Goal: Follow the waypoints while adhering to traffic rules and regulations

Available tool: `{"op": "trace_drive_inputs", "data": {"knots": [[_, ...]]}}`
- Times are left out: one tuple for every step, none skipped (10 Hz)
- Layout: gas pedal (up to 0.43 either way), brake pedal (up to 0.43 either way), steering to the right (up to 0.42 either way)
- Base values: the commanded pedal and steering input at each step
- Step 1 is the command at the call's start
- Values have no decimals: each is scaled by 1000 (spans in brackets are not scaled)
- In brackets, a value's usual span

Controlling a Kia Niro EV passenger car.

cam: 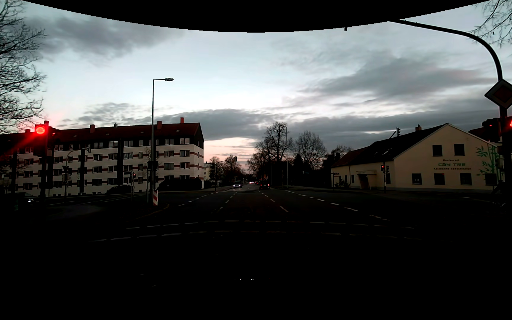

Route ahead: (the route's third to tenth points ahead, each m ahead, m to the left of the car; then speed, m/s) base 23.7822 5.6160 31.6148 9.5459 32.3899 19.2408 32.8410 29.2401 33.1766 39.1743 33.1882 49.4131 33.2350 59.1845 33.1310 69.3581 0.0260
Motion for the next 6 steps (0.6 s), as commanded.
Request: {"op": "trace_drive_inputs", "data": {"knots": [[0,524,8],[0,518,8],[0,512,8],[0,512,9],[0,512,9],[0,512,9]]}}
